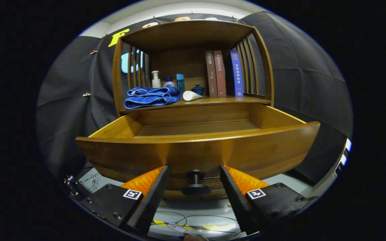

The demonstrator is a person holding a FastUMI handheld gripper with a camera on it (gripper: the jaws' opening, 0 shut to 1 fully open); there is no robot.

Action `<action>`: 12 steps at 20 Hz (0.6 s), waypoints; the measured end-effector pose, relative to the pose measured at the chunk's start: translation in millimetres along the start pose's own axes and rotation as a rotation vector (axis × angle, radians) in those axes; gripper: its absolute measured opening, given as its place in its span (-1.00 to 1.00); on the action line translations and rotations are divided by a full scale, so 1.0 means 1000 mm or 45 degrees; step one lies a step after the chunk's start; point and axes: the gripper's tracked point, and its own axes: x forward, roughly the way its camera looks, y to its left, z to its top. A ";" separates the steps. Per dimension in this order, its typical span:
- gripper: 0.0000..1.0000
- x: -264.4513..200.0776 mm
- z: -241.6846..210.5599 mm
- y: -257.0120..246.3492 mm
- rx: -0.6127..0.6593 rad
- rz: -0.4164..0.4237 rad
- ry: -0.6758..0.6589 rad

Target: Pull open the drawer, take out the items inside it, and place them on the countertop above the cabinet.

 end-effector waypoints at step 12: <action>0.99 0.082 0.036 0.002 -0.020 0.001 0.003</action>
